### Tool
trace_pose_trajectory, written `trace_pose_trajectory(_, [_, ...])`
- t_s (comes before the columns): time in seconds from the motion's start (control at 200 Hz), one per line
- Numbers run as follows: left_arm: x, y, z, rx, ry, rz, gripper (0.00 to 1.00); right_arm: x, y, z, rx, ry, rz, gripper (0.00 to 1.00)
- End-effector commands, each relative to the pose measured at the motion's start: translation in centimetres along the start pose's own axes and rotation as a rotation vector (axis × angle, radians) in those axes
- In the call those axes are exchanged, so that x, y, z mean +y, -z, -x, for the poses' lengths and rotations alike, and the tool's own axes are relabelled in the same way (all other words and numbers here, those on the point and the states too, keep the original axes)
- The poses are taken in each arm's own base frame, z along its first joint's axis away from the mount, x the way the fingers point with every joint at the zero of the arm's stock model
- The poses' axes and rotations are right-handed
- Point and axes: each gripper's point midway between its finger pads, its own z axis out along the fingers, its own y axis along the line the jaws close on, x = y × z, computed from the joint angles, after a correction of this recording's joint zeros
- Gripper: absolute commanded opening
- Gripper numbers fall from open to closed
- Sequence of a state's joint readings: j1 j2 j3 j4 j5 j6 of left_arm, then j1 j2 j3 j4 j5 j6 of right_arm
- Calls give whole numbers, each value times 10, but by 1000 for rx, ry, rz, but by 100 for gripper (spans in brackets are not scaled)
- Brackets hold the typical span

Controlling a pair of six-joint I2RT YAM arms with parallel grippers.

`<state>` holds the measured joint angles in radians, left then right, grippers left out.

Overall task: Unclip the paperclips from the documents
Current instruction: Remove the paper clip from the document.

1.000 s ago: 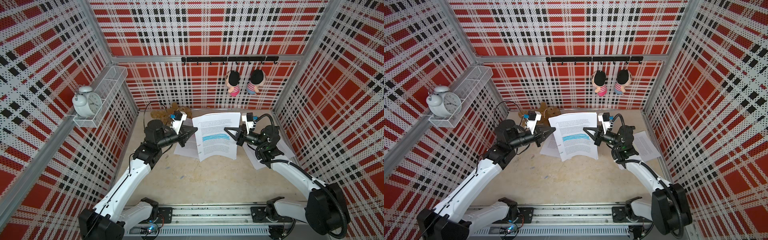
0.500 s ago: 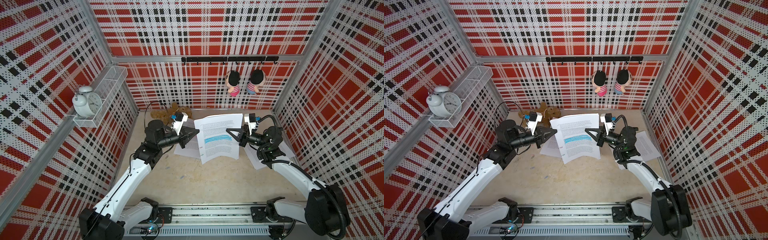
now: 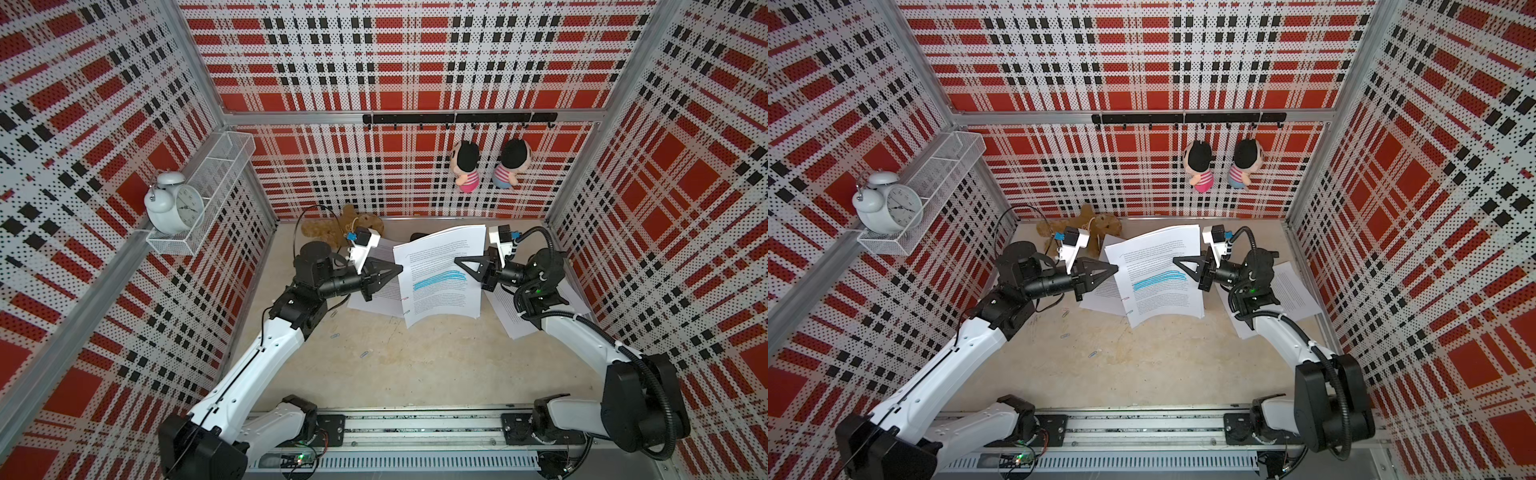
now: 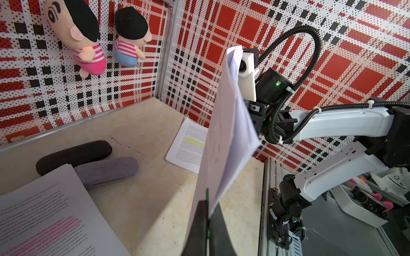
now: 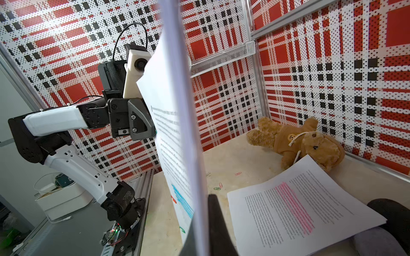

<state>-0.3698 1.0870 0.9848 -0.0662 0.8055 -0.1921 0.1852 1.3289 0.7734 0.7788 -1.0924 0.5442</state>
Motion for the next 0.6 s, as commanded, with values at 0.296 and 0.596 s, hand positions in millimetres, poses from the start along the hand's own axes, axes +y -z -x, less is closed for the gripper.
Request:
trace_pose_trajectory(0.296, [-10,23,21,-41,-27,37,0,-78,38,29,-130,-6,-262,0])
trace_pose_trajectory(0.596, [-12,28,15,-30,-21,48,0,-89,40,30,-130,-4,-267,0])
